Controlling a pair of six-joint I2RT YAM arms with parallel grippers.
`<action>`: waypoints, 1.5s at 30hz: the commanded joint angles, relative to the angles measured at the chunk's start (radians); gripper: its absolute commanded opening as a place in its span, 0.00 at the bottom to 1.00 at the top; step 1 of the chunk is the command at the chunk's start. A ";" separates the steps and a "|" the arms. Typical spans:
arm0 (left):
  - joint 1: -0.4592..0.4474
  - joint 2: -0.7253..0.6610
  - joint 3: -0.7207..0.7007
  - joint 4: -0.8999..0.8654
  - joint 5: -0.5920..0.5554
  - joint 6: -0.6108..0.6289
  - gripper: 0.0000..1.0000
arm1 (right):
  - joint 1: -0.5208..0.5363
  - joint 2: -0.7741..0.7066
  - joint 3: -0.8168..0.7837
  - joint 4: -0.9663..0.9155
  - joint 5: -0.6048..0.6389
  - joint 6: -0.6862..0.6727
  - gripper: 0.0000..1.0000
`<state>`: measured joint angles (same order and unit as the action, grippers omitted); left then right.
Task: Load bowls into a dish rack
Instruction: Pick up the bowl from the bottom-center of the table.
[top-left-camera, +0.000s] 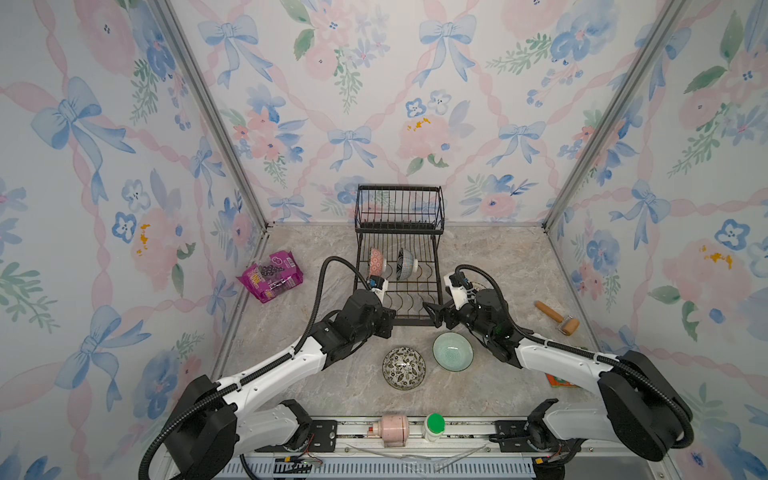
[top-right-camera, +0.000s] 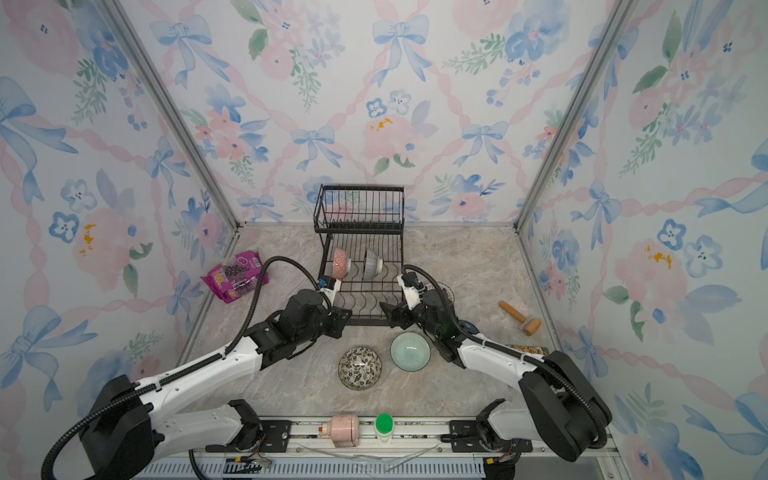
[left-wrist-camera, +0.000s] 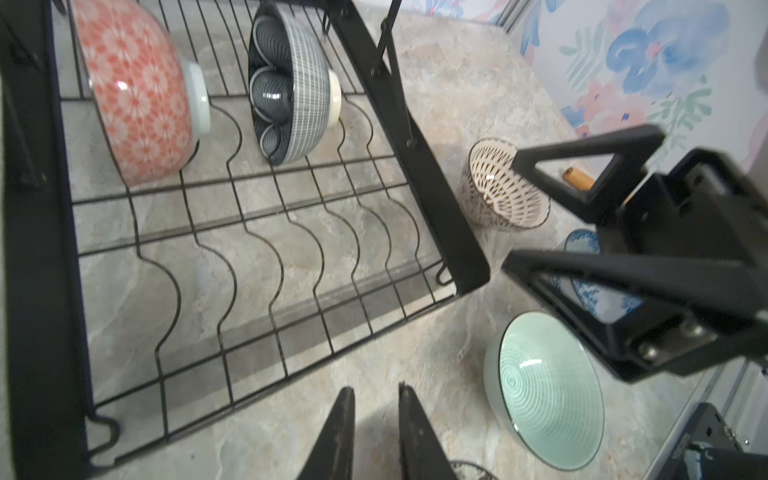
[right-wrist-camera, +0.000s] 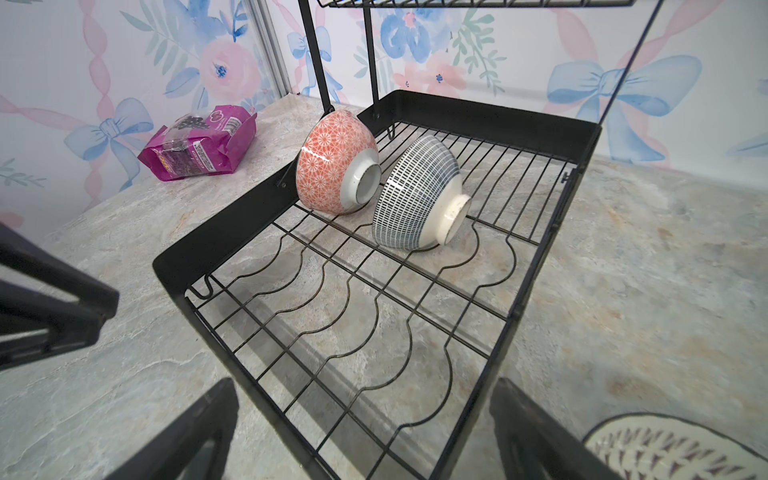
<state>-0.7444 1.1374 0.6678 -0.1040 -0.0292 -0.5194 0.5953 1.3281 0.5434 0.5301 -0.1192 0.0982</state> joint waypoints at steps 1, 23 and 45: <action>-0.042 -0.058 -0.058 -0.110 -0.008 -0.081 0.18 | -0.017 0.008 0.029 -0.013 -0.006 0.024 0.96; -0.196 -0.037 -0.164 -0.162 -0.061 -0.218 0.16 | -0.009 0.023 0.030 -0.007 -0.017 0.017 0.96; -0.196 0.045 -0.112 -0.134 -0.081 -0.189 0.00 | -0.007 0.009 0.028 -0.005 -0.019 0.011 0.96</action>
<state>-0.9360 1.1961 0.5385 -0.2340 -0.0830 -0.7170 0.5842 1.3430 0.5438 0.5304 -0.1268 0.1123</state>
